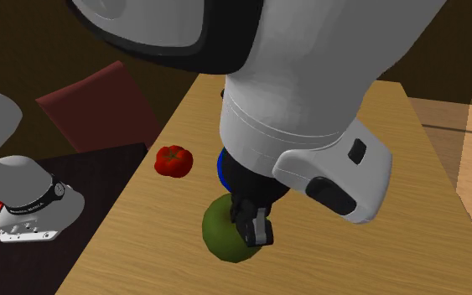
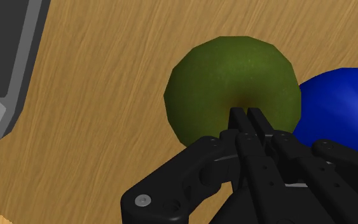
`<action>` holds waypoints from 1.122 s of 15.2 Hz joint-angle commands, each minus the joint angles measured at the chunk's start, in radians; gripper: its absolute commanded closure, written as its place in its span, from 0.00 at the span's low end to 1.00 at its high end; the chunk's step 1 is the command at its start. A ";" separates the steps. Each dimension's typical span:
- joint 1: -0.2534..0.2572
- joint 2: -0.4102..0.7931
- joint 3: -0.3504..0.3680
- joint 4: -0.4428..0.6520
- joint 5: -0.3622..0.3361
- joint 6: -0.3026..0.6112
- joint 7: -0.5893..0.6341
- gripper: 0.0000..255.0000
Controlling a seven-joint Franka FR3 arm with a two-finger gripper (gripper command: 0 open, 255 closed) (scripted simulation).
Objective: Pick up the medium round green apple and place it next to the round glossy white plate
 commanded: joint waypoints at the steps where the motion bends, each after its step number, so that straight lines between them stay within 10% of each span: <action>1: -0.003 0.004 -0.001 0.032 0.001 -0.028 -0.001 1.00; 6: -0.008 0.014 -0.003 0.111 0.004 -0.098 -0.003 1.00; 17: 0.161 -0.149 0.098 -0.138 -0.021 0.003 0.257 1.00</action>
